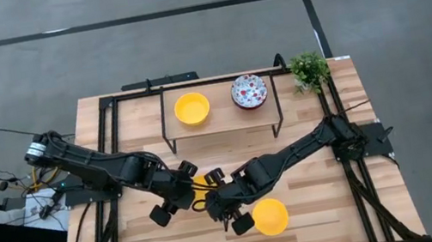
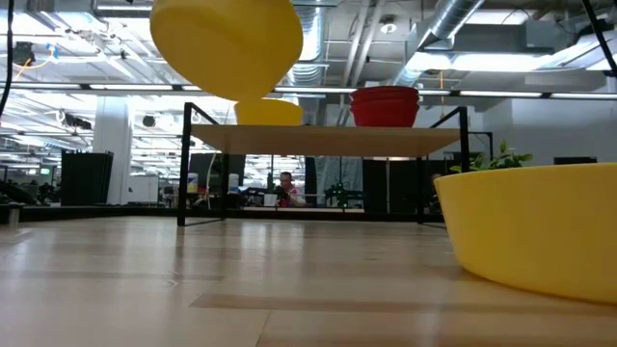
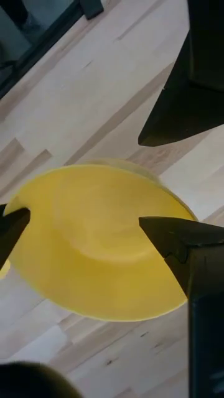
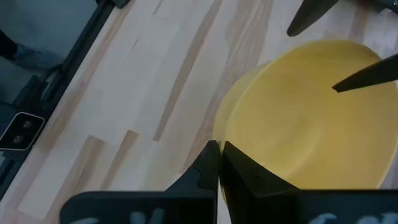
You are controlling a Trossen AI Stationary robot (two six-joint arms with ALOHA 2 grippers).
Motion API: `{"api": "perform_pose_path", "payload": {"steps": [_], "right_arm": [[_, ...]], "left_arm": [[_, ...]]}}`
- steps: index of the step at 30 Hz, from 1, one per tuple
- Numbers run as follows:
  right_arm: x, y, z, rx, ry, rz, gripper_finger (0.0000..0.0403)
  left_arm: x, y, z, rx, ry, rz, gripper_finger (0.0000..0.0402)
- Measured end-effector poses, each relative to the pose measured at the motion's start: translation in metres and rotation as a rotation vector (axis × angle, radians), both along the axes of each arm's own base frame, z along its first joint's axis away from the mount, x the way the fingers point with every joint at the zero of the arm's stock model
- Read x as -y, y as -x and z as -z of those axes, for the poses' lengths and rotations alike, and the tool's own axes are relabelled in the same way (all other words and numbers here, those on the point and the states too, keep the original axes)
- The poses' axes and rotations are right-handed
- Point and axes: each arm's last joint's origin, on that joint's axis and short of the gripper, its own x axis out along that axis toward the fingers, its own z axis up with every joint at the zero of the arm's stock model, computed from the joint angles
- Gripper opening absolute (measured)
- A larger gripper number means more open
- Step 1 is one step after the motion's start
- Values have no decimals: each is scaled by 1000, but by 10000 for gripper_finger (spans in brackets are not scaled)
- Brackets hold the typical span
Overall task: Pick & Place Mini bowls
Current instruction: Stack the top yellow bowl on top of the yellow bowl on the shelf
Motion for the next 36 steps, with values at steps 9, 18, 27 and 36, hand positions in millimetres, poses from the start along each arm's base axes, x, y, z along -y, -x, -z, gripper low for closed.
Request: {"api": "perform_pose_path", "payload": {"steps": [9,18,27,36], "right_arm": [[0,0,0,-4,-5,-3,0],[0,0,0,-5,-4,-3,0],[0,0,0,-4,8,-24,0],[1,0,0,-5,10,-26,0]], "left_arm": [[1,0,-3,13,35,15,174],[2,-1,-3,27,44,17,113],[2,-2,-4,39,54,21,56],[4,-2,-5,32,86,55,14]]}}
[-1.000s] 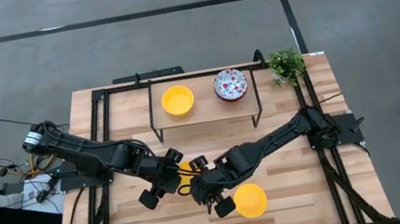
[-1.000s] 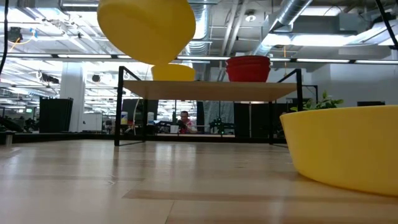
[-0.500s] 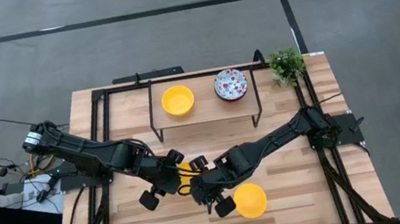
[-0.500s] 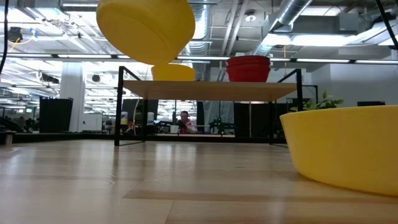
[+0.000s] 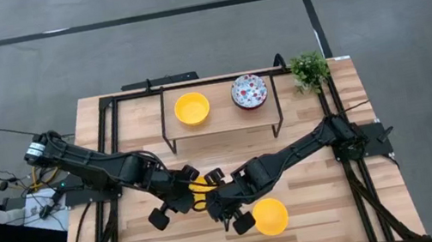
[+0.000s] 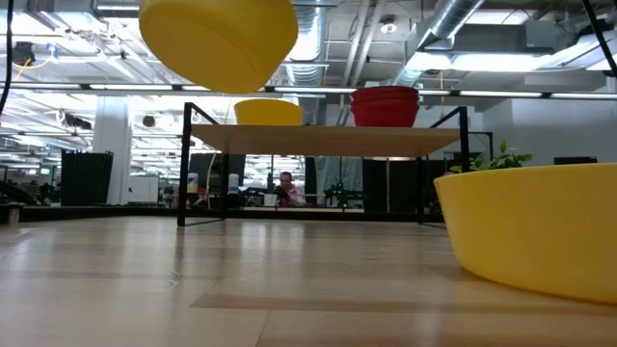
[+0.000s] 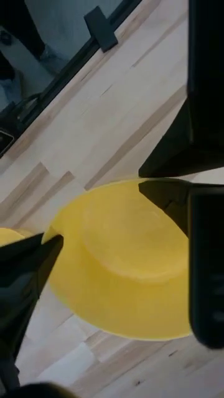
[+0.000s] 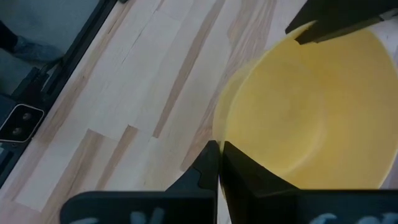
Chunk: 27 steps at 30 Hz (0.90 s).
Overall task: Pick & Place Mini bowls
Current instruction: Stack the top yellow bowl on top of the yellow bowl on the shelf
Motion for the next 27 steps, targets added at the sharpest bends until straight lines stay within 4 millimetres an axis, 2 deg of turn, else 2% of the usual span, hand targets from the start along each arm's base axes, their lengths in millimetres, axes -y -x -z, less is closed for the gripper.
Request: {"api": "perform_pose_path", "payload": {"steps": [8,21,27], "right_arm": [[0,0,0,5,0,6,19],[-2,-3,-4,48,-26,21,151],[-1,4,-23,36,-13,48,180]], "left_arm": [[0,0,0,6,-4,5,12],[0,-1,-1,15,-11,-3,9],[-1,-1,-2,29,-29,-19,9]]}}
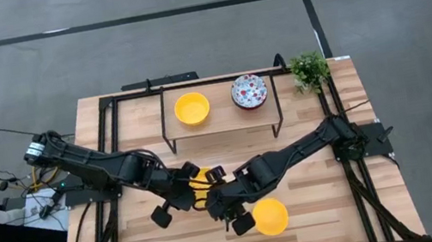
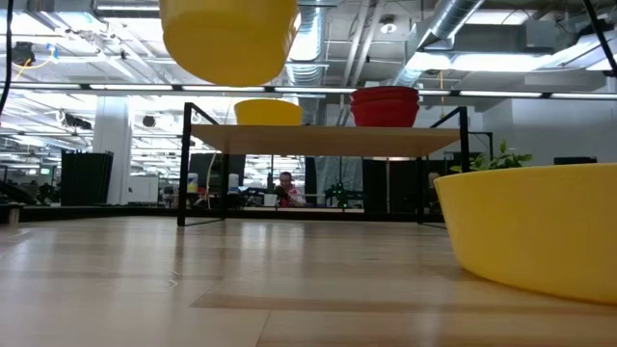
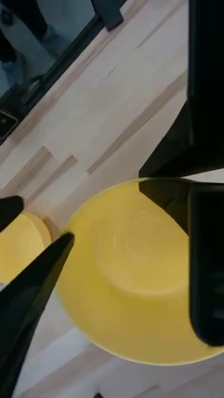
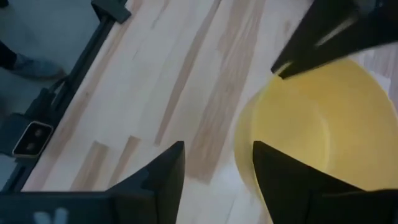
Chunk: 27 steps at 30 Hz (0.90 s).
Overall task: Pick & Place Mini bowls
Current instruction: Stack the top yellow bowl on top of the yellow bowl on the shelf
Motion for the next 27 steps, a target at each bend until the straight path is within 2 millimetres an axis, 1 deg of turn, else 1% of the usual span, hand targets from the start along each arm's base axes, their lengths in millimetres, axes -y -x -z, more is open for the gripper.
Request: {"api": "perform_pose_path", "payload": {"steps": [4,8,11,14,17,22,27], "right_arm": [[4,7,-11,-47,-1,45,179],[7,20,-25,-111,6,90,170],[8,29,-31,-168,5,137,163],[9,43,-38,-212,-7,200,156],[10,56,-49,-228,-27,249,149],[11,78,-75,-153,-56,331,132],[7,107,-103,30,13,442,114]], "left_arm": [[0,0,0,-3,-3,-2,11],[-1,1,0,-11,-5,-1,10],[-1,2,2,-29,-10,-2,9],[-1,3,2,-36,-11,-2,12],[-2,4,3,-47,-16,-2,12],[-2,6,2,-56,-20,-1,9],[-5,11,-4,-35,-11,-1,13]]}}
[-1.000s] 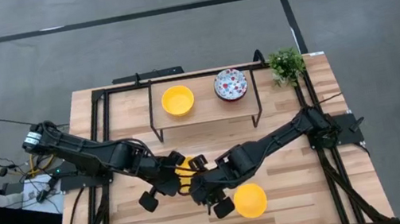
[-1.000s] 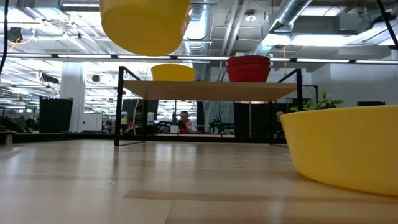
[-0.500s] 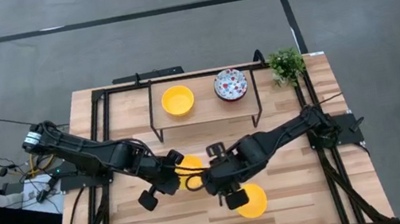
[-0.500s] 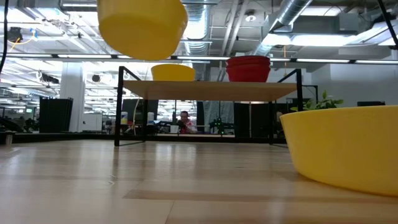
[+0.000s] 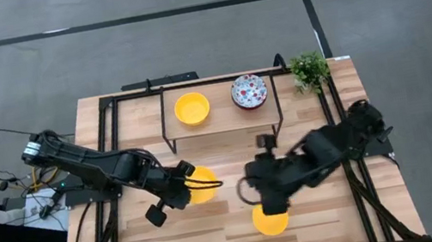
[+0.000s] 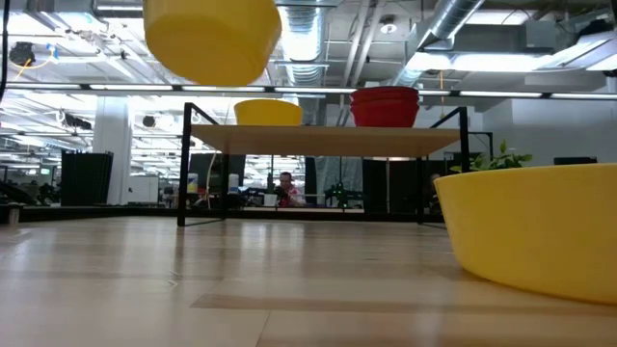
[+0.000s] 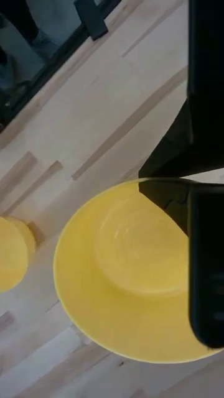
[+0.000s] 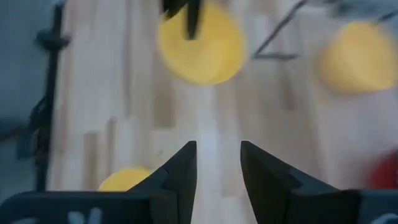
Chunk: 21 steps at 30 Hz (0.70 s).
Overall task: Pick & Place Mini bowls
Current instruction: Stack the top yellow bowl on top of the yellow bowl on the shelf
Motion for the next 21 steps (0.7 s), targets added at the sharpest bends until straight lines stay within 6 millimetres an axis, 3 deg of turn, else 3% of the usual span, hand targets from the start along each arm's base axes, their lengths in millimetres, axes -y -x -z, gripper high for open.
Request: {"api": "perform_pose_path", "payload": {"steps": [7,12,17,21], "right_arm": [[-13,53,-33,285,188,173,108],[-22,91,-43,505,246,273,109],[-24,114,-21,602,256,335,109],[-26,122,20,592,318,332,109]], "left_arm": [[-9,18,-23,92,24,-59,12],[-19,31,-40,191,-1,-138,9],[-25,37,-48,262,-56,-220,12],[-27,36,-49,287,-80,-302,10]]}}
